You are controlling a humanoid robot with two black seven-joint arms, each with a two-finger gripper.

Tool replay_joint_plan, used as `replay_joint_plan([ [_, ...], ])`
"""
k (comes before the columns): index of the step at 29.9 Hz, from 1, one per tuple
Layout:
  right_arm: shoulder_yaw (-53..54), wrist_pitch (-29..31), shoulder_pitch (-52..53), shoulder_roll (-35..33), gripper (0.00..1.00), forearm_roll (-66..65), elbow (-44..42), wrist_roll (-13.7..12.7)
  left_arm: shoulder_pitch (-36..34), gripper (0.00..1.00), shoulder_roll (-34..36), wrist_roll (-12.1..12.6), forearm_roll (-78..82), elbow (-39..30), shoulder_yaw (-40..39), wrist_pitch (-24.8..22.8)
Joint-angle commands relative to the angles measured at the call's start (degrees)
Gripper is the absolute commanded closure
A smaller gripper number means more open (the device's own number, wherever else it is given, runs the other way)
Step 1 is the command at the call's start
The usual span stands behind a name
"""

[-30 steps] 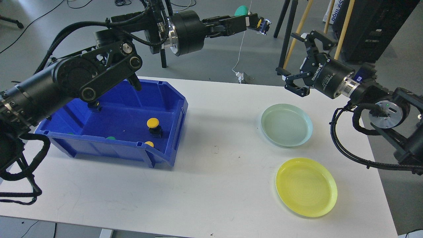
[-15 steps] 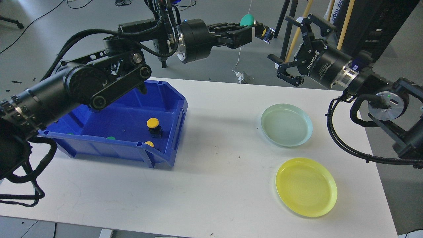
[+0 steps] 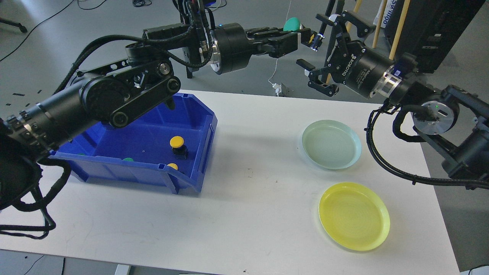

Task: Pass button and place on color plate
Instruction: 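Raise the button and bring the right gripper toward the left gripper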

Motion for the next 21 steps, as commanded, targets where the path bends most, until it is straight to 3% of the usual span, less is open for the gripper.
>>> replay_joint_plan([
  [1, 0.0, -0.5, -0.1, 0.7, 0.04, -0.1, 0.0, 0.6, 0.0, 0.74, -0.1, 0.0, 0.0, 0.2, 0.0, 0.4],
  [7, 0.0, -1.5, -0.1, 0.7, 0.16, -0.4, 0.3, 1.5, 0.0, 0.74, -0.1, 0.1, -0.1, 0.5, 0.0, 0.9],
  [13, 0.1, -2.3, 0.5, 0.8, 0.20, -0.4, 0.3, 1.5, 0.0, 0.75, -0.4, 0.4, -0.4, 1.0, -0.1, 1.5],
  [21, 0.0, -1.9, 0.7, 0.8, 0.43, -0.5, 0.3, 1.4, 0.0, 0.75, -0.8, 0.6, -0.5, 1.3, -0.3, 1.7],
])
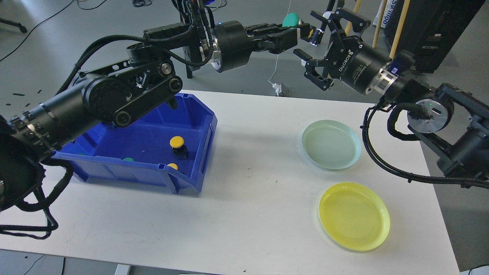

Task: Pass button and place on color plate
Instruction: 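Raise the button and bring the right gripper toward the left gripper, then grasp the button with the right gripper and open the left gripper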

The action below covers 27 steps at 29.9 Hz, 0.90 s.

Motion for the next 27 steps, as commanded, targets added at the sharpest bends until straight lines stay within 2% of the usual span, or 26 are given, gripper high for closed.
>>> replay_joint_plan([
  [1, -0.1, 0.4, 0.1, 0.0, 0.46, 0.0, 0.0, -0.1, 0.0, 0.75, 0.0, 0.1, -0.1, 0.1, 0.1, 0.0],
  [11, -0.1, 0.5, 0.6, -0.1, 0.78, -0.2, -0.4, -0.4, 0.1, 0.75, 0.0, 0.2, -0.2, 0.2, 0.1, 0.0],
  [16, 0.0, 0.5, 0.6, -0.1, 0.83, -0.2, -0.4, -0.5, 0.1, 0.75, -0.1, 0.2, -0.2, 0.2, 0.1, 0.0],
  [21, 0.0, 0.5, 0.6, -0.1, 0.83, -0.2, -0.4, -0.5, 0.1, 0.74, -0.1, 0.2, -0.2, 0.2, 0.1, 0.0],
  [23, 0.0, 0.5, 0.6, -0.1, 0.83, -0.2, -0.4, -0.5, 0.1, 0.68, -0.5, 0.3, -0.3, 0.2, 0.1, 0.1],
  [27, 0.0, 0.5, 0.9, -0.2, 0.83, -0.2, -0.5, -0.5, 0.2, 0.43, -0.9, 0.4, -0.3, 1.9, 0.0, 1.2],
])
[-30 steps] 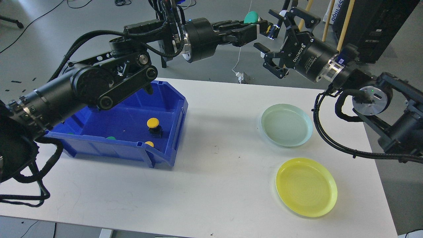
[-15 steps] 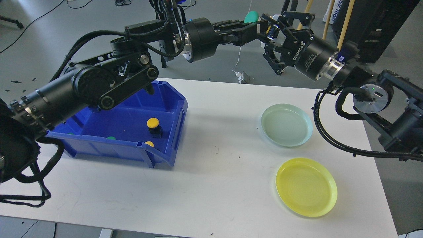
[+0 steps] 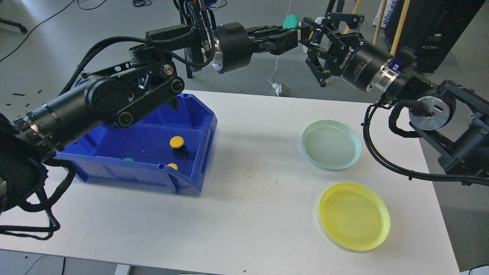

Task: Pass button and place on color plate
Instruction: 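Grasp the button with the right gripper and open the left gripper, then lower the button onto the pale green plate and open the right gripper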

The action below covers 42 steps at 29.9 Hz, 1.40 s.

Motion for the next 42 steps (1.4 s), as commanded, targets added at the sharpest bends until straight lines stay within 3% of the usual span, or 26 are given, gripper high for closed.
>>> replay_joint_plan([
  [1, 0.0, 0.0, 0.3, -0.1, 0.83, 0.0, 0.0, 0.0, 0.1, 0.39, -0.4, 0.1, 0.0, 1.4, -0.2, 1.3],
  [3, 0.0, 0.0, 0.3, -0.1, 0.83, 0.0, 0.0, 0.0, 0.0, 0.27, -0.8, 0.5, -0.2, 1.5, -0.3, 1.4],
  [5, 0.0, 0.0, 0.4, 0.0, 0.83, 0.0, -0.1, 0.0, 0.0, 0.21, -1.0, 1.6, -0.2, 1.5, -0.4, 1.4],
  [11, 0.0, -0.1, 0.8, -0.1, 0.83, 0.0, -0.2, 0.0, 0.1, 0.10, -1.1, 1.8, -0.2, 1.5, -0.6, 1.5],
  [20, 0.8, -0.3, 0.8, -1.5, 0.83, 0.0, -0.7, -0.1, 0.3, 0.08, -0.9, 1.6, -0.1, 1.5, -0.5, 1.7],
  [25, 0.7, -0.3, -0.2, -7.0, 0.83, 0.0, -1.8, -0.2, 2.3, 0.07, 0.6, 0.9, -0.2, 1.4, -0.8, 1.8],
  [32, -3.0, 0.1, -8.0, -11.0, 0.82, -3.8, -10.7, -0.1, 4.4, 0.07, 7.5, -0.6, -4.4, 1.4, -0.8, 2.3],
  [36, -6.9, 0.0, -9.8, -9.4, 0.81, -7.0, -18.6, 0.4, 4.9, 0.07, 10.2, -2.3, -5.3, 1.3, -0.9, 4.1],
  [42, -11.8, 0.1, -9.8, -1.1, 0.79, -7.5, -28.1, 0.5, 5.0, 0.07, 10.6, -4.0, -6.7, 1.0, -1.0, 6.2],
])
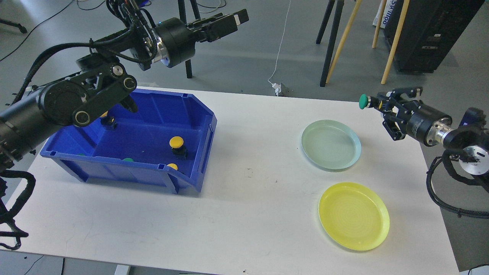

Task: Pass button and place on color plate
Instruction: 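Lower the button onto the pale green plate and open the right gripper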

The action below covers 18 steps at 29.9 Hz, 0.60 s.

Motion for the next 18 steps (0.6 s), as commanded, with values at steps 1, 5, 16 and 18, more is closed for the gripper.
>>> replay_joint_plan([
  [1, -3.5, 0.0, 0.4, 5.1, 0.78, -0.7, -5.2, 0.0, 0.0, 0.07, -0.3, -0.4, -0.3, -0.2, -0.1, 1.0],
  [5, -4.9, -0.3, 0.8, 11.6, 0.76, -3.7, -9.3, -0.1, 0.0, 0.07, -1.4, -0.4, -0.4, -0.2, -0.1, 1.9],
  [16, -5.1, -0.9, 3.3, 20.2, 0.34, -6.3, -21.9, 0.1, 0.7, 0.07, -1.2, -0.3, -0.4, -0.2, -0.1, 1.9],
  [18, -5.1, -0.9, 3.5, 20.0, 0.29, -6.3, -21.8, 0.1, 1.2, 0.07, -1.0, -0.3, -0.4, -0.3, 0.0, 1.8],
])
